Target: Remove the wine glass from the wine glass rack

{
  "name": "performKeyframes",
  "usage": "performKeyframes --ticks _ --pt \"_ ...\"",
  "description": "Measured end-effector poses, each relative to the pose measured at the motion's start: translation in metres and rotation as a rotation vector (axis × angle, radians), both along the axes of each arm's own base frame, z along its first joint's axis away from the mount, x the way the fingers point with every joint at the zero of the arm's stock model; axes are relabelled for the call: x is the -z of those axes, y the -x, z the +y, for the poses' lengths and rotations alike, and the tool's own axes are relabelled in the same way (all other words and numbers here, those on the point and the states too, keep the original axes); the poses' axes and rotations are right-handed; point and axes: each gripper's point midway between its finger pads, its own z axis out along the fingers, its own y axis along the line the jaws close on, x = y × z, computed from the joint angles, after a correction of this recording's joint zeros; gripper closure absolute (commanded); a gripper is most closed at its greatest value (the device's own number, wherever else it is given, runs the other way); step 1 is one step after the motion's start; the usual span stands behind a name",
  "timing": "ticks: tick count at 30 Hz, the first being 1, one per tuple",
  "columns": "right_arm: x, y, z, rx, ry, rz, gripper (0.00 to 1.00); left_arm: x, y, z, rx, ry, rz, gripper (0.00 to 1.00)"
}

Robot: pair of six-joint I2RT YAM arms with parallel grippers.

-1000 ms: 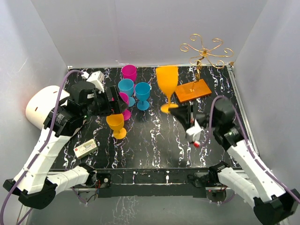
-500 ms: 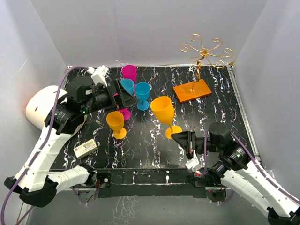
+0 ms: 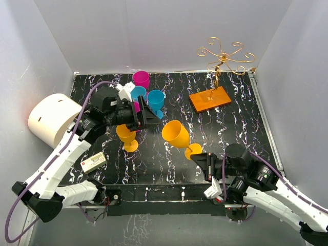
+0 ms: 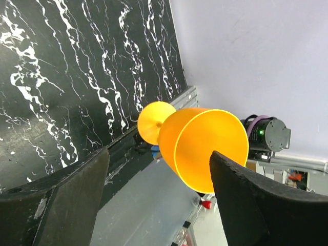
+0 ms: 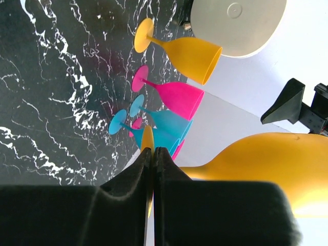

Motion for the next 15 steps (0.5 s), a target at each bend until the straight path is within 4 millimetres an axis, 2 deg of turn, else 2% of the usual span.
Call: performKeyframes --ticks 6,10,15 --pt "0.001 -0.004 -0.002 0.012 0.033 -0.055 1.0 0.015 0.012 -0.017 0.087 -0.033 0.036 0.36" --pt "0.002 -0.007 -0.004 0.024 0.048 -0.076 1.0 0.032 0.017 -0.022 0.118 -0.089 0.072 0.44" --pt "0.005 -0.008 -0.006 0.032 0.071 -0.093 1.0 0.042 0.021 -0.029 0.144 -0.127 0.085 0.56"
